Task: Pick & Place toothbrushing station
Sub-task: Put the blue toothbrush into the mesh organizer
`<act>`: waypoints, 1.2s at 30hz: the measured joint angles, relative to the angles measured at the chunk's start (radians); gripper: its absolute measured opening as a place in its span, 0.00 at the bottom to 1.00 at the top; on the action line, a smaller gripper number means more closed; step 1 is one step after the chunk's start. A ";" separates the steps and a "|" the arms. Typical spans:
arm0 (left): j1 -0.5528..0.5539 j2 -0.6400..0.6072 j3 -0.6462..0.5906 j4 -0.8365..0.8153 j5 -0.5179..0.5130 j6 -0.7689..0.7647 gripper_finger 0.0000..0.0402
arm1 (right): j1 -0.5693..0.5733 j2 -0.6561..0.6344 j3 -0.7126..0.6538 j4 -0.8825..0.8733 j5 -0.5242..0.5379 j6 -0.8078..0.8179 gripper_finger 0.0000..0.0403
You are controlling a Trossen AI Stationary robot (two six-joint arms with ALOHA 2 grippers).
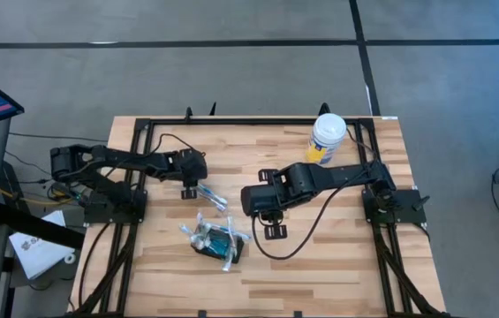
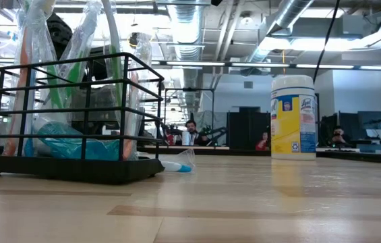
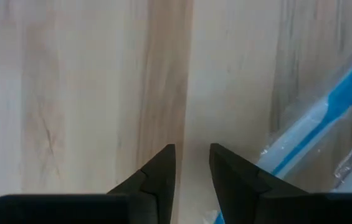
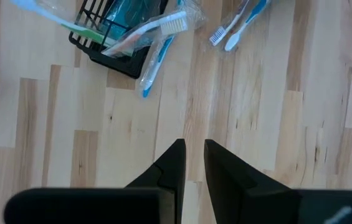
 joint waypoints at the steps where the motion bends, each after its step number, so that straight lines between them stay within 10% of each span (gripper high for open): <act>1: 0.000 0.001 -0.001 0.003 0.000 0.000 0.24 | 0.000 0.000 0.000 0.000 0.000 0.000 0.12; 15: 0.001 -0.091 -0.008 -0.003 0.018 -0.010 0.00 | -0.001 0.000 0.000 0.004 0.000 -0.012 0.12; 36: 0.001 -0.192 -0.006 -0.020 0.144 -0.001 0.19 | -0.002 0.000 0.000 0.010 0.000 -0.016 0.12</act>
